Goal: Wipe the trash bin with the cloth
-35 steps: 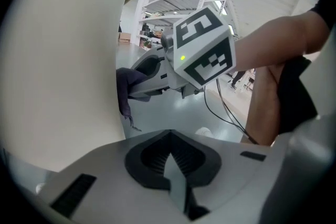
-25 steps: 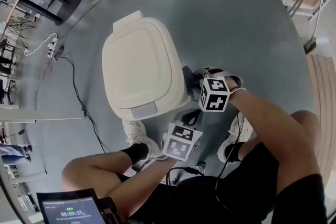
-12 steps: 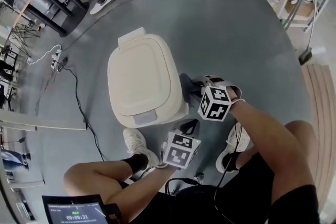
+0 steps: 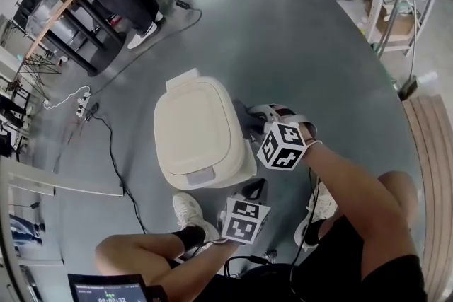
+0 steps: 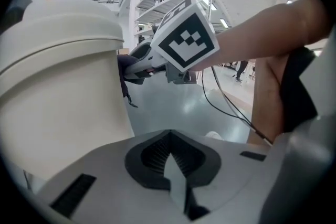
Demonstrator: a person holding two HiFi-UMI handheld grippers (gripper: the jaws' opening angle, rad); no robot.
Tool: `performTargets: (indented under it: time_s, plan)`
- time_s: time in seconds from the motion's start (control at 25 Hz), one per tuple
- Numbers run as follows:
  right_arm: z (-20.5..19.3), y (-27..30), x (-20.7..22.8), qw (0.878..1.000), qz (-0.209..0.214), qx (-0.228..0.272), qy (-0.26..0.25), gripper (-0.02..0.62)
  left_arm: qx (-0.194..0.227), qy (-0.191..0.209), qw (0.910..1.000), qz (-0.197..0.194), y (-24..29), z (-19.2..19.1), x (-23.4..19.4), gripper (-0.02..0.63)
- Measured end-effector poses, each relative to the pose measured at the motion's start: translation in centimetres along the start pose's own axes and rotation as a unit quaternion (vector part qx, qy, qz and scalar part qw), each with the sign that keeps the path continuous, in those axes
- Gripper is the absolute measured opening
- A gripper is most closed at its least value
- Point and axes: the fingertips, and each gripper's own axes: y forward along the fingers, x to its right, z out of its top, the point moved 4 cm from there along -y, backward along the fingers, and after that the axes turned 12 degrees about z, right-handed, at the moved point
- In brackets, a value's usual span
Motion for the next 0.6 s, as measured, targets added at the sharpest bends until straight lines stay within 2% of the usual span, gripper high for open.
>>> performTargets:
  time_s: [0.16,0.4,0.6]
  plan:
    - [-0.9,0.9,0.0,1.000,0.002,-0.013,-0.009,0.092,0.002,-0.010,0.9999,-0.007,0.7,0.0,0.1,-0.003]
    - [-2.3,3.2,-0.4,0.997,0.058,-0.042,-0.013,0.092,-0.021,0.008,0.9997,-0.007,2.0,-1.2,0.0,-0.003]
    - [-4.4,5.5,-0.9,0.996,0.076,-0.042,0.030,0.092,-0.030,0.007,0.9994,-0.016,3.1,-2.1,0.1,-0.003]
